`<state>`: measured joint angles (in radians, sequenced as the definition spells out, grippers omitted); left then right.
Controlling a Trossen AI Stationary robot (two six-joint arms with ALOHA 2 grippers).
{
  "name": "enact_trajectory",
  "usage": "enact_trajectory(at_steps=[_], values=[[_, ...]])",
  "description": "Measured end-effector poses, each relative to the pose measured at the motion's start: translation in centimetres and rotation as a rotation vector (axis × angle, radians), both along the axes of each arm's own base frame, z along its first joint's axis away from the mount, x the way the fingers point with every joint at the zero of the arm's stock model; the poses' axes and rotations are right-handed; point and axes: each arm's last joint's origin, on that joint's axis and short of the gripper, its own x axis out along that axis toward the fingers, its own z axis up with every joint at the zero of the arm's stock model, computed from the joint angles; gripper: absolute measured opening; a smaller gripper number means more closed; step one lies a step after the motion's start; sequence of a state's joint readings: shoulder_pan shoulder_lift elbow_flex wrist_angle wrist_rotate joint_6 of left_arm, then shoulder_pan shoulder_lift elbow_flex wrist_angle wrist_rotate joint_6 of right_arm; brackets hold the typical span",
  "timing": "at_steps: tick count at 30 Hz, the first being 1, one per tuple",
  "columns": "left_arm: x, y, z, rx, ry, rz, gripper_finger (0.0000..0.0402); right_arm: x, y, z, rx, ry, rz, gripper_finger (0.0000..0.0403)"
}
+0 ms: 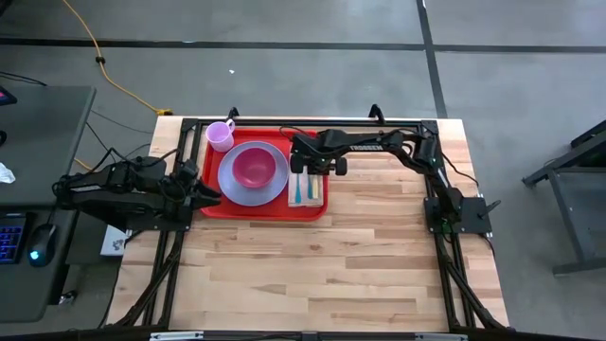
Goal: Set up tray
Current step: Put the yellow table knife on the white table napkin to the right of the blue fork
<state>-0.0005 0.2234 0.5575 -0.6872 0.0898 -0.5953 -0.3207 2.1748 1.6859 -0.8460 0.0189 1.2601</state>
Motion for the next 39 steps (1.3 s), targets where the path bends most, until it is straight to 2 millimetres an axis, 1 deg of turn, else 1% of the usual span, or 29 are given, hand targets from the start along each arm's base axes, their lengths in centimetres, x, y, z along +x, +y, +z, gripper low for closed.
enact_trajectory(at_steps=[4,11,29,35,39], values=[[0.0,0.0,0.0,0.0,0.003,0.0,0.0179,0.1,0.0,-0.4,0.006,0.008,0.001,0.0019],[0.0,0.0,0.0,0.003,0.004,-0.003,0.0179,0.3,0.0,-1.1,0.028,0.01,-0.002,0.0035],[0.0,0.0,0.0,0.019,0.002,-0.014,0.0179,0.3,0.0,-1.1,0.018,0.006,0.043,0.0089],[0.0,0.0,0.0,0.019,0.002,-0.014,0.0179,0.3,-0.1,-1.1,0.022,0.004,0.078,0.0094],[0.0,0.0,0.0,0.019,0.002,-0.014,0.0179,0.2,-0.6,-1.1,0.055,-0.013,0.092,0.0092]])
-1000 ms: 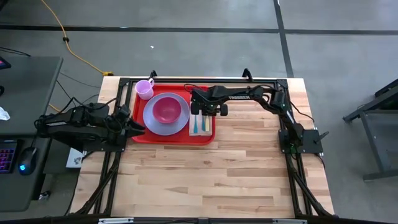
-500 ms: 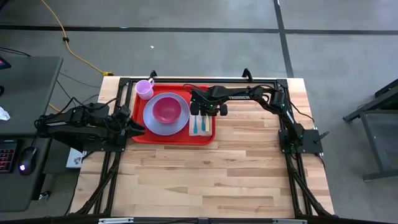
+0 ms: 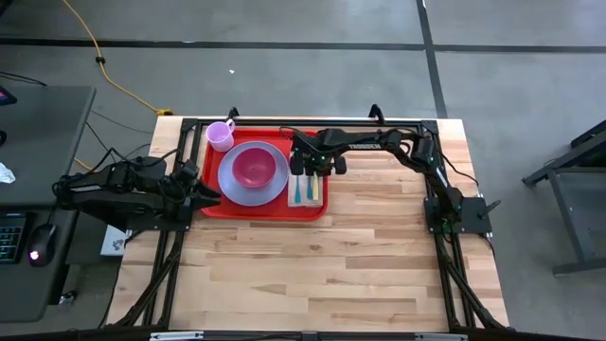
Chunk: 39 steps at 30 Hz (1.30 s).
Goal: Set up tray
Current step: Put the yellow table knife on the white table napkin to the right of the blue fork, then return to Home Position
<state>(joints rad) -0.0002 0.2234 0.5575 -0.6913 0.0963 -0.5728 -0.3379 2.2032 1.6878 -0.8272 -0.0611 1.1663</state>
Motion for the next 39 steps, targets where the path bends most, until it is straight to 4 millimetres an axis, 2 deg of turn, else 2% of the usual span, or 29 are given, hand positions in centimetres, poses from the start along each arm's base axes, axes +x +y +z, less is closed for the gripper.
enact_trajectory(at_steps=[9,17,24,33,39], values=[[0.0,0.0,0.0,0.0,0.0,0.0,0.0179,-0.3,-0.6,1.3,0.002,-0.048,0.01,0.0094],[0.0,0.0,0.0,0.0,-0.001,0.0,0.0179,-1.1,-0.5,5.0,-0.09,-0.101,0.003,0.0094],[0.0,0.0,0.0,-0.012,0.0,-0.003,0.0179,-2.8,0.2,10.8,-0.225,-0.208,-0.002,0.0094],[0.0,-0.1,0.0,-0.048,0.004,-0.013,0.0179,-7.2,2.9,20.3,-0.563,-0.349,0.12,0.0094],[0.0,-0.1,0.0,-0.145,0.015,0.023,0.0179,-10.1,5.0,24.3,-0.799,-0.328,0.253,0.0094]])
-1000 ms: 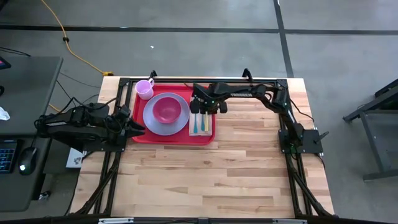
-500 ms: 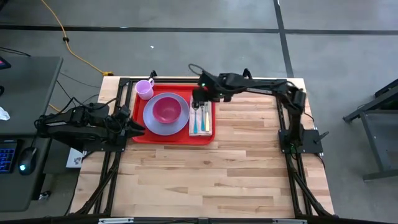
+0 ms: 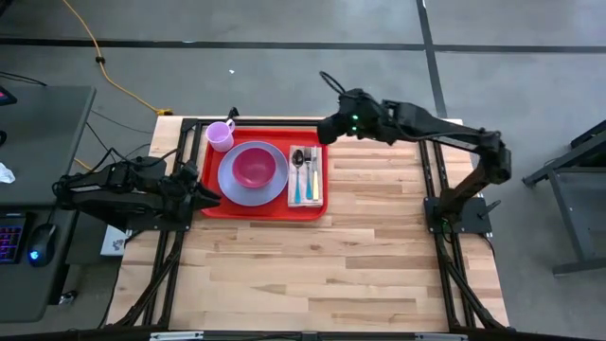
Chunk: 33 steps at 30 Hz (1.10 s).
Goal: Set up tray
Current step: Return to Home Position
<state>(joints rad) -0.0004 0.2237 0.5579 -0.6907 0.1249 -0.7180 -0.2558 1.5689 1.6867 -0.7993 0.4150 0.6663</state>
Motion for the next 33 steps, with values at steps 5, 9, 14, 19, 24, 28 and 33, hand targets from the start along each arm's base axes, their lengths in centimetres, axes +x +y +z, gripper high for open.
enact_trajectory(at_steps=[5,9,14,19,24,28,33], values=[[0.0,0.0,0.0,-0.02,0.003,0.007,0.0179,-1.6,1.3,1.8,-0.09,0.009,0.064,0.0094],[0.0,0.0,0.0,-0.092,0.012,0.037,0.0179,-2.6,1.9,2.6,-0.107,-0.001,0.089,0.0094],[0.0,0.0,0.1,-0.183,0.015,0.068,0.0179,-3.8,2.3,3.4,-0.094,-0.016,0.116,0.0094],[0.2,-0.1,0.7,-0.121,-0.057,-0.005,0.0179,-4.2,2.4,3.4,-0.076,0.001,0.134,0.0094],[0.4,-0.3,1.7,0.009,-0.193,-0.126,0.0179,-4.7,2.6,2.8,-0.053,0.084,0.143,0.0094],[0.4,-0.7,2.5,0.103,-0.301,-0.267,0.0179,-5.0,3.0,2.5,-0.094,0.165,0.133,0.0094],[0.3,-0.9,2.6,0.151,-0.337,-0.358,0.0179,-4.9,3.7,2.5,-0.143,0.201,0.183,0.0094]])
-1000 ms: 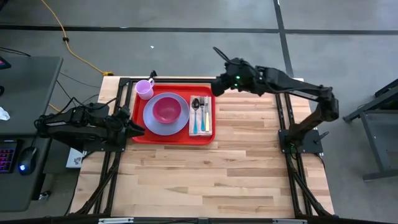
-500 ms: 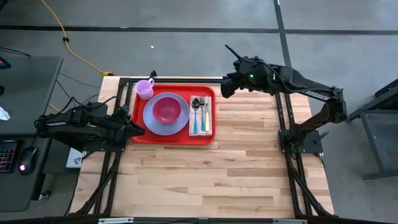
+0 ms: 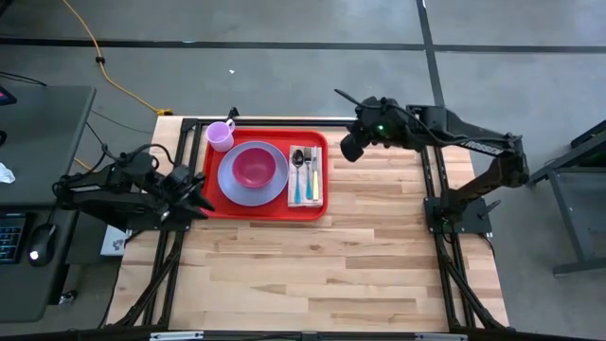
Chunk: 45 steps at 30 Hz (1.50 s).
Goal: Set up tray
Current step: Return to Home Position
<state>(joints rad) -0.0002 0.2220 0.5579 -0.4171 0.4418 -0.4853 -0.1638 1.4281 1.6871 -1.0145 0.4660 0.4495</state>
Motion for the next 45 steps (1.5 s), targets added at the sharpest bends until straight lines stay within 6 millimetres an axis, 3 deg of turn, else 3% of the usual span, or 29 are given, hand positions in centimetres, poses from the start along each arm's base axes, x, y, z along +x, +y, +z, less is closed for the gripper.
enact_trajectory(at_steps=[6,15,21,35,45], values=[[-0.8,0.0,-0.3,0.044,-0.006,0.008,0.0179,0.0,1.0,0.0,-0.044,0.025,0.004,0.0094],[-3.5,0.1,-0.3,0.089,-0.134,0.032,0.0179,-0.6,2.1,-0.6,-0.079,0.047,-0.042,0.0094],[-4.0,0.1,-0.7,0.095,-0.123,0.048,0.0179,-1.8,2.6,-4.1,-0.038,-0.103,0.016,0.0094],[-3.9,0.1,-0.8,0.222,-0.178,0.016,0.0179,-8.8,3.4,-11.6,0.024,-0.53,0.115,0.0094],[-1.3,0.1,-3.6,0.226,-0.2,0.017,0.0179,-11.8,3.7,-16.1,0.053,-0.643,0.139,0.0094]])
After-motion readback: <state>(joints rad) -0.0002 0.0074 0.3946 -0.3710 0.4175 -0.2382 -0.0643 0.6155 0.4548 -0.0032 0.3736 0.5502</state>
